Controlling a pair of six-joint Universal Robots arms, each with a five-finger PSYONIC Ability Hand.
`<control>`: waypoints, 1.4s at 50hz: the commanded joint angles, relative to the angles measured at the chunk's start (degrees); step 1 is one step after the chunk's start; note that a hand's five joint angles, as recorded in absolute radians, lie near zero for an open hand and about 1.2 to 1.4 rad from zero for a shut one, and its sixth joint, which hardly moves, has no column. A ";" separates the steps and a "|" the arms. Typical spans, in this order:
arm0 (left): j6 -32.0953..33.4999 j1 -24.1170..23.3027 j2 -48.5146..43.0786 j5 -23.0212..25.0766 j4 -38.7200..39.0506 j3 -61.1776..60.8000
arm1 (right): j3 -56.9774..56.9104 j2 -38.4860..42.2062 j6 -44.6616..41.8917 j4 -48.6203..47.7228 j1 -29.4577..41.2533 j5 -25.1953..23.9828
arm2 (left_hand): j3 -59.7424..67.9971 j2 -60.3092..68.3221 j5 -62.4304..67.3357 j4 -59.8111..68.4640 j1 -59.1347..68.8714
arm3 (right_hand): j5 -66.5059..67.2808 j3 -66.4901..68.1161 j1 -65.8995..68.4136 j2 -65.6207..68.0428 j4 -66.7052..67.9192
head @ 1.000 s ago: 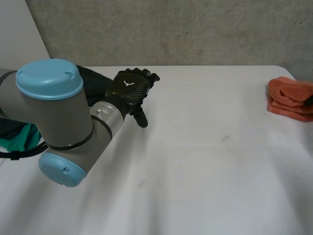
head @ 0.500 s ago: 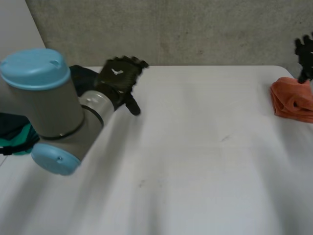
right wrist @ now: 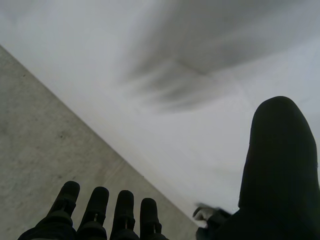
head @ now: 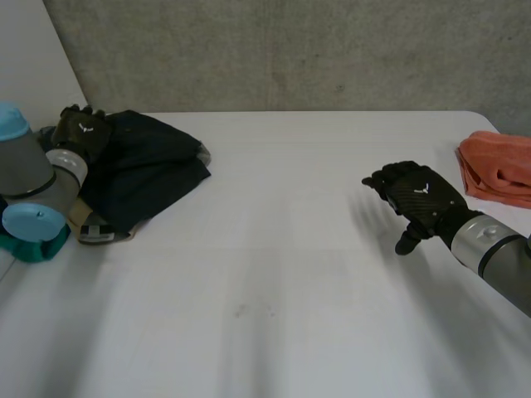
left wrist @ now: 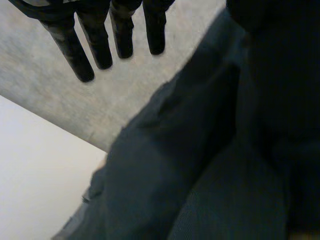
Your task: Fold the laundry.
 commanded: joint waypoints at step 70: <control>-33.75 -21.91 30.60 -16.63 -9.93 -38.34 | -38.97 17.69 0.50 20.60 15.70 -8.11 | -1.87 -1.71 -1.68 -1.27 -1.97 | -2.74 -1.84 -3.26 -2.10 -2.00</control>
